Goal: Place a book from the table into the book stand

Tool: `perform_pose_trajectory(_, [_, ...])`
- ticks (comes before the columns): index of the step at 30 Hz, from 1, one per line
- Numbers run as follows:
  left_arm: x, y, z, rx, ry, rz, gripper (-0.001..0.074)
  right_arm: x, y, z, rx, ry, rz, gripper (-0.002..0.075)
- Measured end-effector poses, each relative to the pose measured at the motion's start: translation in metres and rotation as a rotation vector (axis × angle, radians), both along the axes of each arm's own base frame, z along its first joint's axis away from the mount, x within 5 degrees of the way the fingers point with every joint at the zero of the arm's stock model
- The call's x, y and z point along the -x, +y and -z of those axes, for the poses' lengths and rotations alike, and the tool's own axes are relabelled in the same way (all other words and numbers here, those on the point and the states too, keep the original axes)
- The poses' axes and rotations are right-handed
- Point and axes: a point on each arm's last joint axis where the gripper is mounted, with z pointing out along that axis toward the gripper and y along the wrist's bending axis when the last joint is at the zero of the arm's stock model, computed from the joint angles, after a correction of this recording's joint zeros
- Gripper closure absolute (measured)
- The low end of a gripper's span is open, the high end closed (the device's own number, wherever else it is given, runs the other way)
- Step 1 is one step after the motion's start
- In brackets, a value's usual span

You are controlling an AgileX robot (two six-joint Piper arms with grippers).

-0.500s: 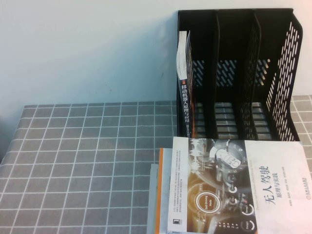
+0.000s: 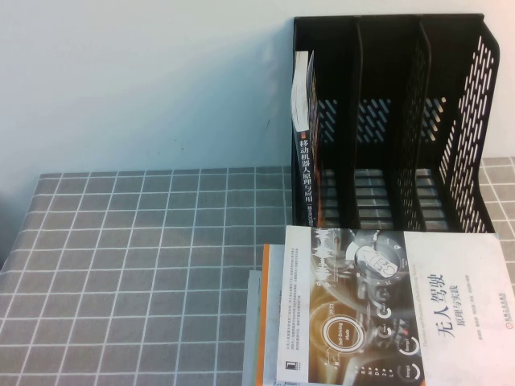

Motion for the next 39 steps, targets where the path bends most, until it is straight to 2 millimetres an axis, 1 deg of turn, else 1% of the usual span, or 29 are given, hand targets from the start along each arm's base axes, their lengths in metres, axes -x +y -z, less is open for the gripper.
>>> perform_pose_trajectory(3, [0.0000, 0.0000, 0.0000, 0.000, 0.000, 0.000, 0.0738, 0.0000, 0.0000, 0.0000, 0.000, 0.000, 0.000, 0.0729])
perform_pose_trajectory(10, [-0.0001, 0.0006, 0.0000, -0.060, -0.006, 0.010, 0.0738, 0.0000, 0.0000, 0.0000, 0.000, 0.000, 0.000, 0.0729])
perform_pose_trajectory(39, [-0.0001, 0.0006, 0.0000, -0.078, -0.008, 0.015, 0.0738, 0.0000, 0.0000, 0.0000, 0.000, 0.000, 0.000, 0.0729])
